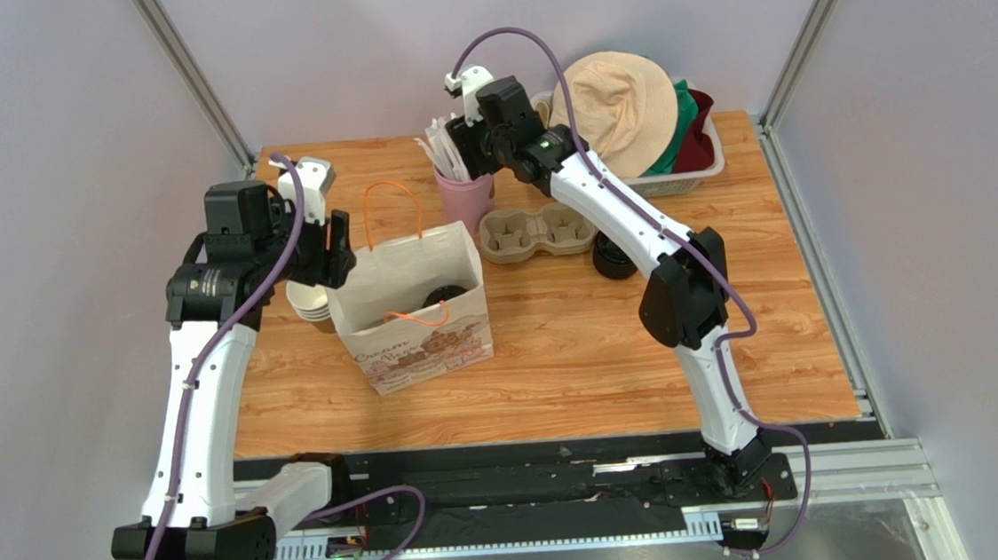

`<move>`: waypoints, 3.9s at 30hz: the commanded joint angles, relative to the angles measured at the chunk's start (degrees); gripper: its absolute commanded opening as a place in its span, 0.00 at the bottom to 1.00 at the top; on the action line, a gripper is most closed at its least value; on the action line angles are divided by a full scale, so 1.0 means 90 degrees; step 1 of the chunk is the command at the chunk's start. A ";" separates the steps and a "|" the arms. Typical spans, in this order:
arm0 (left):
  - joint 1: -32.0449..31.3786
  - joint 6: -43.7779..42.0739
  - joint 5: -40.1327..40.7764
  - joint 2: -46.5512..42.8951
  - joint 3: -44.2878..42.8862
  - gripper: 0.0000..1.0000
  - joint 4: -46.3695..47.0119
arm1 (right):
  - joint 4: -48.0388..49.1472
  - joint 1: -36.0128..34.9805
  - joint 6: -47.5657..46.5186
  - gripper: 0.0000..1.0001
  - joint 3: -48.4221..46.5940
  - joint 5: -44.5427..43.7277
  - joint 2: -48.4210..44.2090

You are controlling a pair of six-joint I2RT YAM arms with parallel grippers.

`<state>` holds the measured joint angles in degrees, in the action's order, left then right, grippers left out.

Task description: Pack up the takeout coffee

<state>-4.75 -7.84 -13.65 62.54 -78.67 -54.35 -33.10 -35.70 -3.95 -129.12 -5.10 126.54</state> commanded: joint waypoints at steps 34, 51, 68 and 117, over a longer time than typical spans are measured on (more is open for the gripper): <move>0.0225 0.0109 -0.0348 -0.0084 0.0148 0.66 0.0277 | 0.0153 0.0012 0.0009 0.40 0.0011 0.0049 0.0100; 0.0343 0.0128 -0.0466 -0.0182 0.0245 0.66 0.0316 | -0.0208 0.0002 -0.0030 0.06 -0.0311 0.0069 -0.0280; 0.0489 0.0236 -0.0417 -0.0299 0.0216 0.66 0.0355 | -0.1262 -0.0124 -0.0381 0.02 -0.0214 0.0128 -0.2643; 0.1592 0.0343 0.1068 -0.0992 0.0040 0.73 0.0413 | -0.2660 -0.3748 -0.1105 0.00 -0.0888 -0.0790 -0.1649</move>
<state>8.69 -5.21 -2.72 55.18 -79.02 -53.52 -57.34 -68.14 -12.40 -134.63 -8.25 109.49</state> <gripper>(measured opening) 0.731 0.072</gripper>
